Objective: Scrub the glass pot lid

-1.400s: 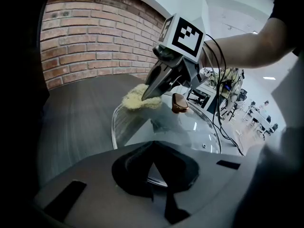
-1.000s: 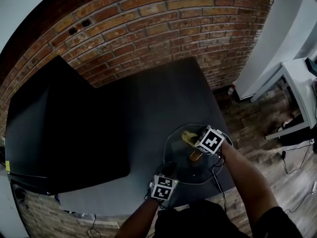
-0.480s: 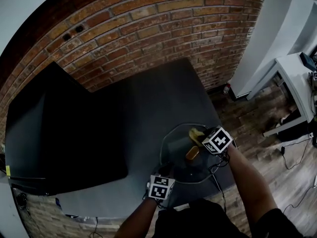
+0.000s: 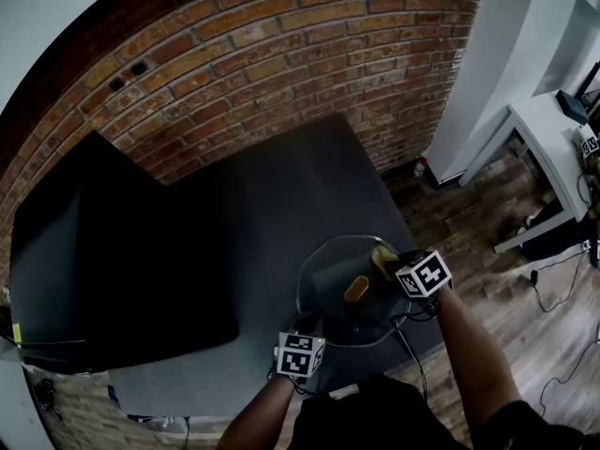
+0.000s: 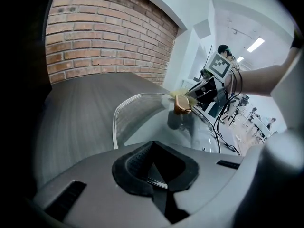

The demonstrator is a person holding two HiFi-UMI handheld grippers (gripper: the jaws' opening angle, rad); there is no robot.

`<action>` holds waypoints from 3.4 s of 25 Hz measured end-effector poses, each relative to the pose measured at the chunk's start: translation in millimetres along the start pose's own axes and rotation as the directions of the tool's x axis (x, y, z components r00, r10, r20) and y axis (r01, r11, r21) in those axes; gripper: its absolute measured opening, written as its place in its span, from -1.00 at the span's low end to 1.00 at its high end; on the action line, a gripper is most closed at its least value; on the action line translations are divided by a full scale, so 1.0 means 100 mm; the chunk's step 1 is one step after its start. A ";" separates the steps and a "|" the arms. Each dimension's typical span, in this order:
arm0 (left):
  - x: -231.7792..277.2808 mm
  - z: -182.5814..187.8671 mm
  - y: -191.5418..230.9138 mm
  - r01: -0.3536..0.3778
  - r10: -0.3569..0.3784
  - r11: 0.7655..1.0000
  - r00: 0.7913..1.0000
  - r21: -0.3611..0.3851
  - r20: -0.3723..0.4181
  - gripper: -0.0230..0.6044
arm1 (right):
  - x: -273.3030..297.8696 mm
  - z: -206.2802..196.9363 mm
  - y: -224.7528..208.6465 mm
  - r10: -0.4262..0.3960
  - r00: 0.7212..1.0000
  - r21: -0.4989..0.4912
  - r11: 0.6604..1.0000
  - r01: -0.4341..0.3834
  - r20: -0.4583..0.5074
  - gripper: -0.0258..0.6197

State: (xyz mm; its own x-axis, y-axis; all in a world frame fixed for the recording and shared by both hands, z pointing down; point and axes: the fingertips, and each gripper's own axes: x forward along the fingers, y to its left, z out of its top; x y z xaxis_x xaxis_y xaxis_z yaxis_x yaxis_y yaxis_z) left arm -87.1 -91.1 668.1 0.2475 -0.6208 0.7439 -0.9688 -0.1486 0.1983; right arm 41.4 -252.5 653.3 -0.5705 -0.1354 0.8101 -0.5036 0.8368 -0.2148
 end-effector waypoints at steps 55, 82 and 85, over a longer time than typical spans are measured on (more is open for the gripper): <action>0.03 0.03 -0.06 0.008 -0.008 1.000 1.000 -0.011 -0.005 -0.82 | 0.78 0.39 2.21 0.255 0.883 -0.793 0.391 -0.467 -0.394 -0.77; 0.03 0.02 -0.06 -0.001 0.001 0.999 1.000 -0.043 0.006 -0.82 | 1.19 0.80 1.70 0.092 0.937 -0.724 0.611 -0.320 -0.336 -0.77; 0.03 0.01 -0.05 0.000 0.000 0.999 1.000 -0.045 0.006 -0.82 | 1.19 0.87 1.56 0.083 0.946 -0.694 0.660 -0.289 -0.314 -0.77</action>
State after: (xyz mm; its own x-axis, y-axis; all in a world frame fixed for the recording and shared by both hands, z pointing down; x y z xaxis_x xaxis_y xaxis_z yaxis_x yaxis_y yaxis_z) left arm -81.2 -92.9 668.9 0.2474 -0.6253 0.7401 -0.9672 -0.1140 0.2270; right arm -162.1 -184.4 668.8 -0.3774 0.1083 0.9197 0.2826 0.9592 0.0030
